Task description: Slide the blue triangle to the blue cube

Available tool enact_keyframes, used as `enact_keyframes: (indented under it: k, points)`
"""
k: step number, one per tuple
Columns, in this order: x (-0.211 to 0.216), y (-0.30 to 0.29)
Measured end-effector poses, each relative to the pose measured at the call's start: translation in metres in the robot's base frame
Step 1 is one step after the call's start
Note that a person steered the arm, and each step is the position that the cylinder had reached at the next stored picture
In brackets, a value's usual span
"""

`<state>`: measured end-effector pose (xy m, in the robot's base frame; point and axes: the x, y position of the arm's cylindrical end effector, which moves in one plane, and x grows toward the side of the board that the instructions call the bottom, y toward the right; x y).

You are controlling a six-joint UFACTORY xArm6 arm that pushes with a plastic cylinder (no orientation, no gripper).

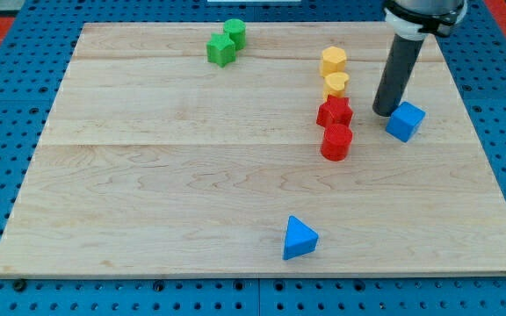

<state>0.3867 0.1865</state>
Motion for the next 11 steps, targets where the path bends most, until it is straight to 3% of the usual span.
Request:
enact_keyframes:
  k: [2,3,4,6,8,10,11]
  points:
    - [-0.005,0.074]
    - [0.03,0.125]
    - [0.122,0.095]
    - [0.23,-0.025]
    - [0.213,-0.153]
    - [0.139,-0.149]
    - [0.128,-0.149]
